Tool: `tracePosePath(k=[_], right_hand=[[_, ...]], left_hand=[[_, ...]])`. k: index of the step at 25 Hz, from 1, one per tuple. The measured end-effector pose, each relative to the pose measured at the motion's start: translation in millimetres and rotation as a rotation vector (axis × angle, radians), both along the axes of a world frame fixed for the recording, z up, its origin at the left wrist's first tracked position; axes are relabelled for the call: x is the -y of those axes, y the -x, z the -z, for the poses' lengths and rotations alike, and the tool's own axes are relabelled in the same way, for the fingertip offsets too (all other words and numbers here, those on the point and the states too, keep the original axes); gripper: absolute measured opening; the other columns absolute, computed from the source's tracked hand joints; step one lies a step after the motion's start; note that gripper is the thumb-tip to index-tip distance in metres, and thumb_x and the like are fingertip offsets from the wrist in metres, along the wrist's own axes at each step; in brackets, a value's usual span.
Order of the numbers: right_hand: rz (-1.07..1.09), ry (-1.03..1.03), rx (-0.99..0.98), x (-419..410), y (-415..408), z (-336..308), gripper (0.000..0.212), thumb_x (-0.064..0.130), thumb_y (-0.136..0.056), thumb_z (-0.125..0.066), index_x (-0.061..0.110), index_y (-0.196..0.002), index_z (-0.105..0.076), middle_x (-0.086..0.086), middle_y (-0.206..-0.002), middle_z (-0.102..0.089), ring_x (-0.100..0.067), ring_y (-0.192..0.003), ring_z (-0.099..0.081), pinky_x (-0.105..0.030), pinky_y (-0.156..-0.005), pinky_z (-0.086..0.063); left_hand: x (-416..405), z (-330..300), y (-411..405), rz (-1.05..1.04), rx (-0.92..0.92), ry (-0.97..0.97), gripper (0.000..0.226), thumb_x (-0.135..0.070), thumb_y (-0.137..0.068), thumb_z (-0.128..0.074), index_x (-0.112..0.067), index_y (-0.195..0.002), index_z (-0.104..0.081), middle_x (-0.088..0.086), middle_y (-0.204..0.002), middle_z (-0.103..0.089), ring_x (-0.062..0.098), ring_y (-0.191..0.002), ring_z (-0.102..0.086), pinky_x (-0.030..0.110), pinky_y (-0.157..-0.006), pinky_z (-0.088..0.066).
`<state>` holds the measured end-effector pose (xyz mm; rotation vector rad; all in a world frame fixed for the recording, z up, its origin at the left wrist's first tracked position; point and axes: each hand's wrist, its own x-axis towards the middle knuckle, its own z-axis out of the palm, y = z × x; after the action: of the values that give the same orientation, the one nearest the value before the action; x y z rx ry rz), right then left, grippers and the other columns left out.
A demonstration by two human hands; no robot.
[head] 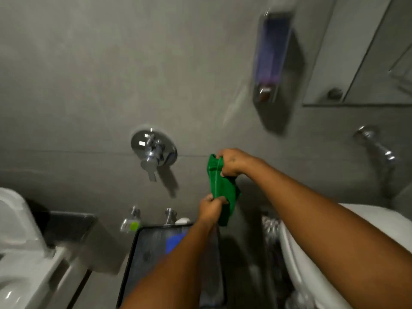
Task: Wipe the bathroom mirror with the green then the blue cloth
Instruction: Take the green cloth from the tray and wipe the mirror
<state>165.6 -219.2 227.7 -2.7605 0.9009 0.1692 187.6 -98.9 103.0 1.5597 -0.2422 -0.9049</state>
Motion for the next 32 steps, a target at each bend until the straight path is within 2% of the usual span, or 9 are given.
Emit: tracePosePath(k=[4, 7, 10, 13, 19, 22, 25, 28, 32], right_hand=[[0.123, 0.209, 0.298, 12.5, 51.7, -177.6, 0.061, 0.019, -0.077, -0.069, 0.029, -0.136, -0.053, -0.010, -0.134, -0.060, -0.030, -0.115, -0.061, -0.031, -0.090, -0.051], [0.218, 0.306, 0.457, 8.8, 98.9, -288.5, 0.062, 0.017, -0.073, -0.073, 0.030, -0.132, -0.056, -0.008, -0.124, -0.064, -0.028, -0.101, -0.064, -0.029, -0.078, -0.055], [0.252, 0.382, 0.548, 1.1, 136.0, -359.6, 0.048, 0.012, -0.072, -0.072, 0.023, -0.119, -0.065, -0.007, -0.100, -0.068, -0.024, -0.084, -0.065, -0.035, -0.073, -0.060], [0.361, 0.479, 0.661, 8.0, 158.8, -401.4, 0.037, 0.011, -0.075, -0.065, 0.017, -0.112, -0.065, -0.008, -0.096, -0.067, -0.027, -0.086, -0.065, -0.039, -0.078, -0.060], [0.593, 0.767, 0.903, 65.1, 169.3, -441.2, 0.037, 0.024, -0.079, -0.068, 0.022, -0.115, -0.058, -0.009, -0.112, -0.066, -0.033, -0.113, -0.052, -0.040, -0.089, -0.042], [0.630, 0.847, 0.989, 100.0, 159.8, -441.7, 0.037, 0.021, -0.083, -0.067, 0.022, -0.119, -0.055, -0.008, -0.116, -0.065, -0.032, -0.113, -0.049, -0.042, -0.089, -0.041], [0.601, 0.814, 1.214, 136.1, 134.2, -420.8, 0.046, 0.018, -0.089, -0.058, 0.021, -0.133, -0.043, -0.011, -0.129, -0.058, -0.033, -0.117, -0.049, -0.044, -0.090, -0.045], [0.502, 0.816, 1.412, 166.6, 98.6, -382.2, 0.057, 0.010, -0.092, -0.053, 0.020, -0.144, -0.033, -0.015, -0.148, -0.043, -0.034, -0.133, -0.042, -0.049, -0.104, -0.043], [0.414, 1.066, 1.489, 200.0, 84.4, -368.5, 0.052, 0.014, -0.087, -0.050, 0.023, -0.138, -0.044, -0.014, -0.156, -0.030, -0.036, -0.139, -0.033, -0.054, -0.111, -0.037]], left_hand=[[45.3, -157.0, 8.5, 0.149, 0.271, 0.314, 0.023, 0.003, -0.079, -0.061, -0.003, -0.099, -0.069, 0.019, -0.087, -0.071, 0.031, -0.074, -0.067, 0.033, -0.062, -0.056], [63.6, -258.7, 22.2, 0.301, 0.374, 0.509, 0.024, -0.004, -0.074, -0.064, -0.006, -0.098, -0.068, 0.016, -0.088, -0.073, 0.028, -0.076, -0.070, 0.033, -0.060, -0.057], [79.5, -329.3, 41.1, 0.390, 0.466, 0.607, 0.024, -0.011, -0.071, -0.068, -0.012, -0.095, -0.067, 0.012, -0.084, -0.074, 0.025, -0.071, -0.074, 0.030, -0.057, -0.057], [97.8, -388.6, 57.2, 0.424, 0.551, 0.656, 0.020, -0.009, -0.078, -0.071, -0.008, -0.097, -0.067, 0.012, -0.079, -0.074, 0.025, -0.065, -0.075, 0.033, -0.055, -0.058], [156.2, -478.1, 85.3, 0.510, 0.839, 0.598, 0.015, -0.016, -0.087, -0.064, -0.015, -0.102, -0.063, 0.014, -0.101, -0.073, 0.023, -0.085, -0.075, 0.035, -0.075, -0.063], [179.6, -498.2, 89.4, 0.521, 1.344, 0.396, 0.012, -0.024, -0.091, -0.056, -0.020, -0.103, -0.056, 0.011, -0.109, -0.066, 0.024, -0.100, -0.066, 0.040, -0.089, -0.058], [197.9, -500.1, 49.2, 0.221, 1.986, 0.097, 0.055, -0.037, -0.095, -0.041, -0.012, -0.144, -0.037, 0.014, -0.154, -0.035, 0.036, -0.144, -0.031, 0.052, -0.120, -0.027], [217.2, -479.8, -10.1, 0.022, 2.213, 0.016, 0.067, -0.041, -0.098, -0.015, -0.016, -0.154, 0.011, 0.009, -0.166, 0.011, 0.028, -0.152, 0.016, 0.044, -0.121, 0.009], [244.7, -461.3, -30.5, -0.197, 2.323, 0.147, 0.070, -0.053, -0.100, -0.014, -0.012, -0.155, -0.005, 0.009, -0.165, -0.004, 0.031, -0.154, 0.001, 0.047, -0.124, 0.002]])
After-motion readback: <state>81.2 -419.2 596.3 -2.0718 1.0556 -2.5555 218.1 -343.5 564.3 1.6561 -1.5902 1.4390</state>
